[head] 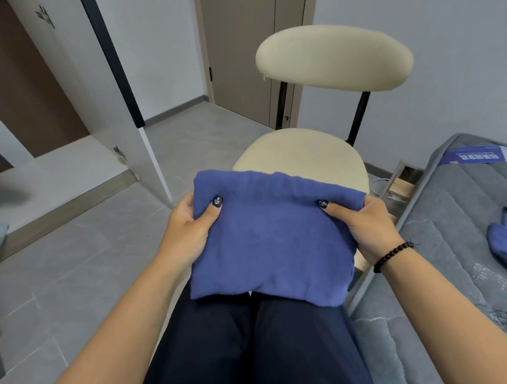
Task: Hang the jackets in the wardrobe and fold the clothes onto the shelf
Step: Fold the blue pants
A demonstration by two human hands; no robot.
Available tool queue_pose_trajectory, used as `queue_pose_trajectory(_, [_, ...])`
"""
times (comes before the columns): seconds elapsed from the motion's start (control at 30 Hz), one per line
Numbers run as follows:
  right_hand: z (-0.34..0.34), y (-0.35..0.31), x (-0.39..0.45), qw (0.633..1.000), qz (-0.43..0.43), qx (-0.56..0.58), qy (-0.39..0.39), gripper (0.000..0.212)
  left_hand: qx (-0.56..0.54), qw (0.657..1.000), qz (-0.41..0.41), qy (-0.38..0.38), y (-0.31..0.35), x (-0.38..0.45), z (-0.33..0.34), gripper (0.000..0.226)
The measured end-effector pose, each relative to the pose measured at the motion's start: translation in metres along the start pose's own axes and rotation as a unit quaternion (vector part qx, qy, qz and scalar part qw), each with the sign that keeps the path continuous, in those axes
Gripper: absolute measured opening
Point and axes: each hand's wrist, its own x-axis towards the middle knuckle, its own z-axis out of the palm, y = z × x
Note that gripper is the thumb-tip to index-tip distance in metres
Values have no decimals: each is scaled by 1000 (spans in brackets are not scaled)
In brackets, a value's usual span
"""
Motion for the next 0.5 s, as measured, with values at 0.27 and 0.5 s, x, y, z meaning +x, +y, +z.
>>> queue_pose_trajectory(0.27, [18,-1,105,997,-40,-63,-10,17,-72,996,-46,1,-1,102,14,9])
queue_pose_trajectory(0.5, [56,26,211,997,18,-81,4,19,-44,994,-94,29,-23,211,12,13])
